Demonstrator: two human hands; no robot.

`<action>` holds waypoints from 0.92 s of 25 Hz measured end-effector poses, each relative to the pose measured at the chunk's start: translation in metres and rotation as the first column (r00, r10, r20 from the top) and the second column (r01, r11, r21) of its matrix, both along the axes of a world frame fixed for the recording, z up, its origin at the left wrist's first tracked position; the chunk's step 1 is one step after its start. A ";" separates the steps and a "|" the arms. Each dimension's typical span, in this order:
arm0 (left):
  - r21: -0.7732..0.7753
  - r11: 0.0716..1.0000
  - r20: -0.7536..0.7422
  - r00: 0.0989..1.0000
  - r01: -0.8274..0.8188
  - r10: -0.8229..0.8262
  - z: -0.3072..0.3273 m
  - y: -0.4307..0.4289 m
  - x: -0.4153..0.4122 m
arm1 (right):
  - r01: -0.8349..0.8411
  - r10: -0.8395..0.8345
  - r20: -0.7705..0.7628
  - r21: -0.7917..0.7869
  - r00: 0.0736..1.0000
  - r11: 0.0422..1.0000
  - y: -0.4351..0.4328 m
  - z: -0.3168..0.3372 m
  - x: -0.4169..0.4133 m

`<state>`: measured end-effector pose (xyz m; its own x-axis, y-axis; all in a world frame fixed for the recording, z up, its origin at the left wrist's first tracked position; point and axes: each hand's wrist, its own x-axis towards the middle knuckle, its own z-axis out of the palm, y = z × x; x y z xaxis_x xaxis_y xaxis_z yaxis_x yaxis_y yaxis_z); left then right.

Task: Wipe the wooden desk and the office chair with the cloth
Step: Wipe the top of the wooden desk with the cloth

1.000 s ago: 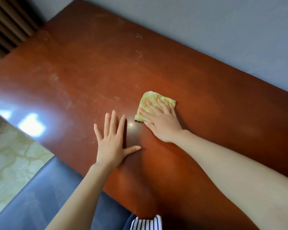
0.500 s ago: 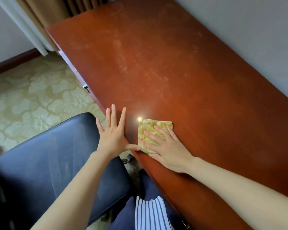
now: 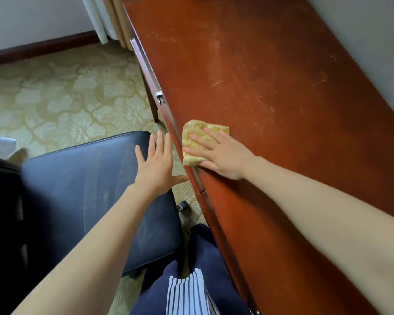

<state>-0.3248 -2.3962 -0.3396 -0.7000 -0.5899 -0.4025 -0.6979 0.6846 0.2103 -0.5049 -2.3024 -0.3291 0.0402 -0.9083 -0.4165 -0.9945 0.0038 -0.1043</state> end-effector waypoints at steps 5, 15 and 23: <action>0.014 0.999 0.022 0.999 -0.037 0.037 0.005 0.001 -0.004 | 0.259 -0.259 0.012 0.027 0.966 0.965 -0.047 -0.002 0.002; 0.107 0.992 0.117 0.990 0.067 -0.079 0.017 -0.020 -0.044 | 0.246 -0.238 0.088 -0.100 0.967 0.964 0.087 -0.007 0.022; 0.029 0.996 0.283 0.956 0.079 -0.084 0.018 -0.005 -0.074 | -0.131 0.133 0.007 -0.135 0.991 0.982 0.136 -0.001 -0.015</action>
<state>-0.3991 -2.4017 -0.3213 -0.6009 -0.5268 -0.6012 -0.6728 0.7394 0.0245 -0.5200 -2.1669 -0.3300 0.1688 -0.9422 -0.2895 -0.9836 -0.1421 -0.1112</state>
